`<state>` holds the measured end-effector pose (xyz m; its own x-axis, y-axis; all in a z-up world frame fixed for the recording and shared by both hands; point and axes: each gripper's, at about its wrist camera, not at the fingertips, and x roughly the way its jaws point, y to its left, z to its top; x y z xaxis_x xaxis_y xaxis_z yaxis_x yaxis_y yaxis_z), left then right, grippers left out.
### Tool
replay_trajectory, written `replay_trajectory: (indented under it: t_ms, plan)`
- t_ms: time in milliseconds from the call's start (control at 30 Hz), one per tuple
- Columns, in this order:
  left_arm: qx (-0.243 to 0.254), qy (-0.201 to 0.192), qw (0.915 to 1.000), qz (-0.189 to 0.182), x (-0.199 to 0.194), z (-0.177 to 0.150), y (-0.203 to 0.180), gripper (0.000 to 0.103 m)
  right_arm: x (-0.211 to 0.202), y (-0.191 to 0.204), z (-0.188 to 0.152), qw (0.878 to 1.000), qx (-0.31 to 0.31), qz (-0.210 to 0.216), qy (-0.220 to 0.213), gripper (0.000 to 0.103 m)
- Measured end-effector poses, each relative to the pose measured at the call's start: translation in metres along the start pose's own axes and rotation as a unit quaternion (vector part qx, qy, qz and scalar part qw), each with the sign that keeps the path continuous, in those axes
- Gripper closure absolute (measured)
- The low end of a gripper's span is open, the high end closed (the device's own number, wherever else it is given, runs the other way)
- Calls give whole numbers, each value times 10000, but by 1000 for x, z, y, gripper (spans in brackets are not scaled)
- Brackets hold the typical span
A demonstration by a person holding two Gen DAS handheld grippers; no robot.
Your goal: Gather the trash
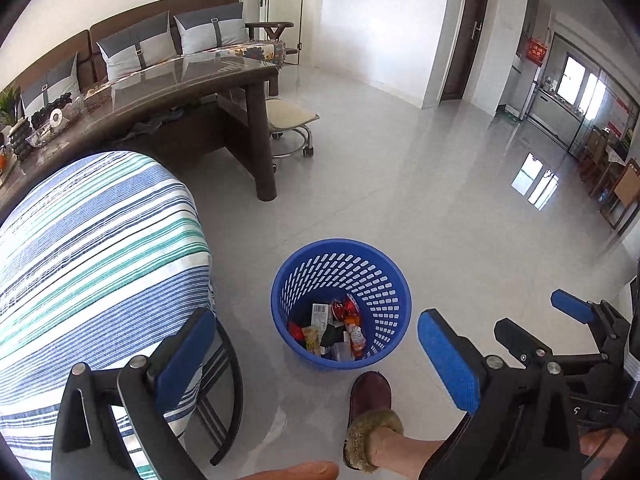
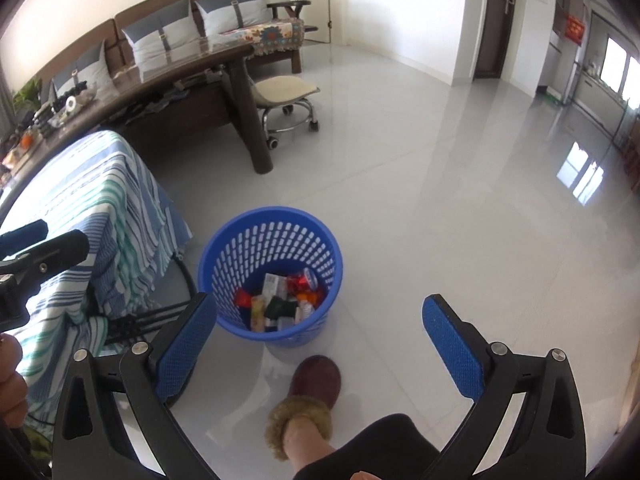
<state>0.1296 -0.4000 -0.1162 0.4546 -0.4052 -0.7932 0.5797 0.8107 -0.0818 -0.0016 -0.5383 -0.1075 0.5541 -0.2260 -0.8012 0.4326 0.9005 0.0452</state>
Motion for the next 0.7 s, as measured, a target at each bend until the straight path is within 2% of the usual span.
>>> replay_trajectory:
  t_ms: [167,333,700]
  plan:
    - [-93,139,9999,34,3,-3,3,0,-2,2,0,10000,-32,44,-77,0]
    - [-47,118,9997,193,2,-4,5,0,-4,11,0,9997,-177,81,-110,0]
    - [-61,182,9995,234,6,-4,6,0,-2,17,0,9995,-268,145,-81,0]
